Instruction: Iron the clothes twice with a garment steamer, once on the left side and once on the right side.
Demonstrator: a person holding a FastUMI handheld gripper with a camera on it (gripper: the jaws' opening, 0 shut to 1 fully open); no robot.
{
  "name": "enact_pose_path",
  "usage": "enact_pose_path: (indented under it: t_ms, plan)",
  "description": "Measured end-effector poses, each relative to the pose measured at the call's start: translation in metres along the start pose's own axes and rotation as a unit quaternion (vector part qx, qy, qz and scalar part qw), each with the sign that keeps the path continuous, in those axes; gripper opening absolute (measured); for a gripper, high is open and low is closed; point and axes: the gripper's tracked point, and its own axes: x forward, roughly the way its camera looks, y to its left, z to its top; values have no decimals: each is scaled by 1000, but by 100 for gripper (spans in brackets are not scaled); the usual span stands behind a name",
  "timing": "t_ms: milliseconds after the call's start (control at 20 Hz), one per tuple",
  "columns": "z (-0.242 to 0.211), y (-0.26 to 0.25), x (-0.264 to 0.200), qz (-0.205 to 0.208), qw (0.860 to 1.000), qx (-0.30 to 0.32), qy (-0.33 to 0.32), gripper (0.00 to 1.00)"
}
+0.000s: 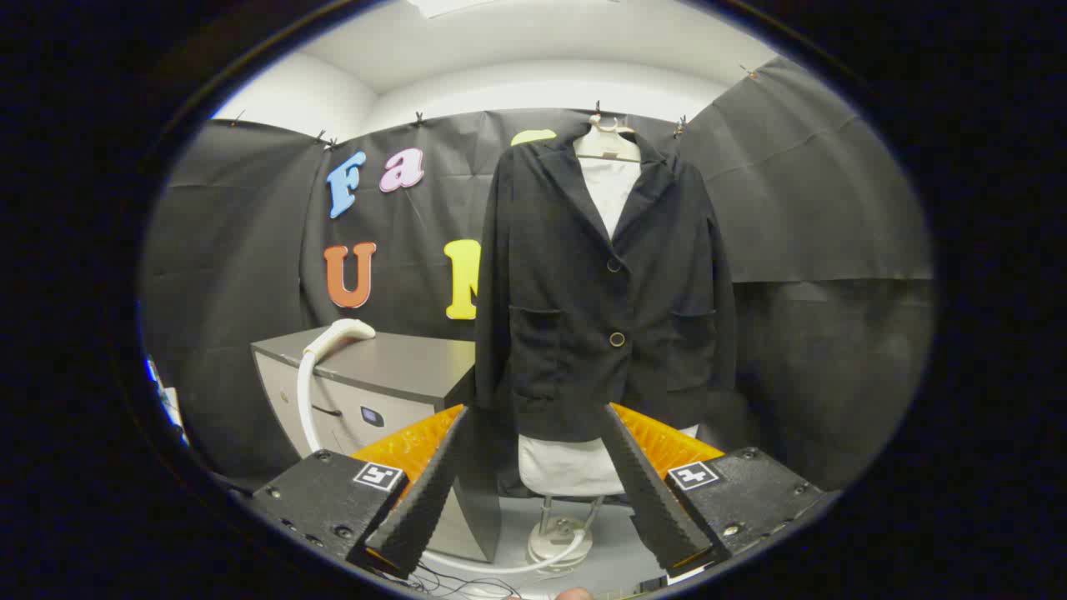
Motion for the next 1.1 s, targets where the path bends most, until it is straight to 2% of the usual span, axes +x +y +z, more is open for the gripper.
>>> enact_pose_path:
  t_ms: [350, 650, 1100]
  plan:
    - [3, 2, 3, -8, 1000, 7, 1, 100]
    - [5, 10, -2, 1, 1000, 3, -3, 100]
    - [45, 102, 8, 21, 1000, -2, -13, 100]
